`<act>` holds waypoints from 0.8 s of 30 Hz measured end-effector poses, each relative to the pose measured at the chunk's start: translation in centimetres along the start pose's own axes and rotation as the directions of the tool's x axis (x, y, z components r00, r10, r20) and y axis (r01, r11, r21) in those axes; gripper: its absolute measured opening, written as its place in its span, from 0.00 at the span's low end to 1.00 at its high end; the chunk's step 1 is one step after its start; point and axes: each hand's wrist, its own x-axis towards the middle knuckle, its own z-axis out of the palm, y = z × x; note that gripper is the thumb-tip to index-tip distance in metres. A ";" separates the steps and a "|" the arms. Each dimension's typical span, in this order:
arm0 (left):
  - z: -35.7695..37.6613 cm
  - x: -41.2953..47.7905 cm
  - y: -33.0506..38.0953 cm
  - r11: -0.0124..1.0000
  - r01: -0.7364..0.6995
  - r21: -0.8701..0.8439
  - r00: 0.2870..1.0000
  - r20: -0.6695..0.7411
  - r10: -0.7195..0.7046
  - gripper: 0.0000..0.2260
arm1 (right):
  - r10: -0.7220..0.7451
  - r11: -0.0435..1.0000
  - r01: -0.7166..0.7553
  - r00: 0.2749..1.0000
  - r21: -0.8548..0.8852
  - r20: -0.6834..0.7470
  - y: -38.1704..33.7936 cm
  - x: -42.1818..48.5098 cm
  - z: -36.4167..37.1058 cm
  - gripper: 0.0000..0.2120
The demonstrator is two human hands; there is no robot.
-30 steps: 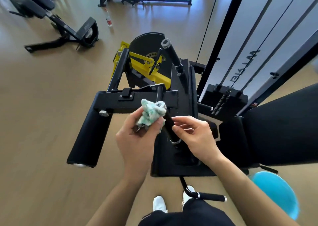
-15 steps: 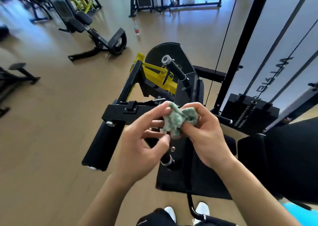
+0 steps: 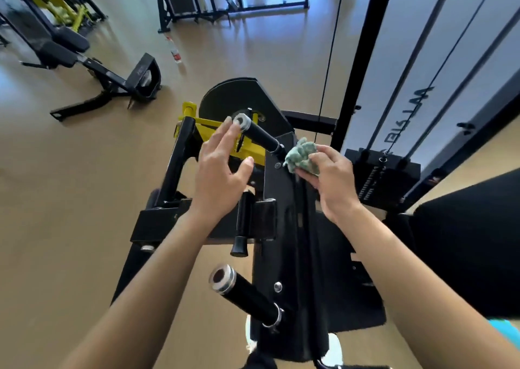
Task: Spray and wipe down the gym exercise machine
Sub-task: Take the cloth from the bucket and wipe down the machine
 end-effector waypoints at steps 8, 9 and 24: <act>2.1 1.2 -2.9 0.990 -0.131 -0.054 0.991 -0.042 0.128 0.35 | -0.190 0.900 0.179 0.982 -0.397 0.013 3.1 5.4 4.3 0.06; 2.0 1.2 -3.0 0.989 -0.136 -0.062 0.990 -0.039 0.134 0.36 | -0.194 0.883 0.176 0.981 -0.436 0.003 3.3 5.7 4.8 0.06; 2.0 1.3 -3.5 0.979 -0.106 -0.176 0.994 -0.010 0.106 0.37 | -0.316 0.700 0.267 0.948 -0.662 0.048 3.6 6.3 4.3 0.07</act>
